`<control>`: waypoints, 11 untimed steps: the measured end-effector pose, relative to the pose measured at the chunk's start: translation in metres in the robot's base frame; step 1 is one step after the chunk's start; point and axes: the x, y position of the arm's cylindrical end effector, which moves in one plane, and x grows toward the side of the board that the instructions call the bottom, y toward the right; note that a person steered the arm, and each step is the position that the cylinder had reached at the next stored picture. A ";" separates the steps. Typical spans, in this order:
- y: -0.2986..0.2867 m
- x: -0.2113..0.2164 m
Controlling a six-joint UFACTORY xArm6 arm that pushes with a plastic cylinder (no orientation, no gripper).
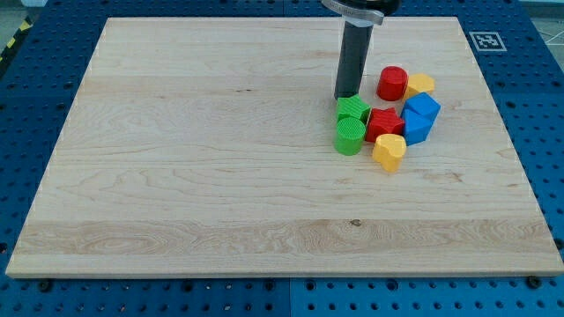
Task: Slide the green star and the green circle down a bit
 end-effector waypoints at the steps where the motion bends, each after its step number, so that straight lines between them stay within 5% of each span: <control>1: 0.002 0.008; 8: 0.002 0.109; 11: 0.042 0.120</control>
